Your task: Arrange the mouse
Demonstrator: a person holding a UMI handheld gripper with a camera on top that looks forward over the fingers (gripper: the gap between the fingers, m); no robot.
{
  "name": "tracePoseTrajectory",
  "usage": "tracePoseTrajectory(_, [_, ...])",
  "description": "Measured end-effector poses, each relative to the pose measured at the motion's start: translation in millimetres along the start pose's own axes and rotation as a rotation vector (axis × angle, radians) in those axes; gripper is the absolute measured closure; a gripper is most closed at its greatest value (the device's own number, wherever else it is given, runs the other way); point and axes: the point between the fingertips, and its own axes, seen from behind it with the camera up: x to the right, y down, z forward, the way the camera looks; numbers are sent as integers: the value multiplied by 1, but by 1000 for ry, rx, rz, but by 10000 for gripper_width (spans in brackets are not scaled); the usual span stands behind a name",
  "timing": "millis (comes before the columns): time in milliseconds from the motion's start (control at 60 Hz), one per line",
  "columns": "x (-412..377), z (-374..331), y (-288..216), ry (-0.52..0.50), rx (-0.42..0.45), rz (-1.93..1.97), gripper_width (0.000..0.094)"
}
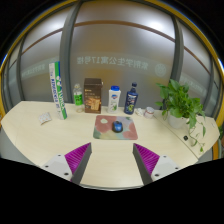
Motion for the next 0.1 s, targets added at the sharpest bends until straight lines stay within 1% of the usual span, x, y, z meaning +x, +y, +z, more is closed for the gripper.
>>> tracePoseTrajectory(100, [0, -5, -1, 8, 12, -8, 84])
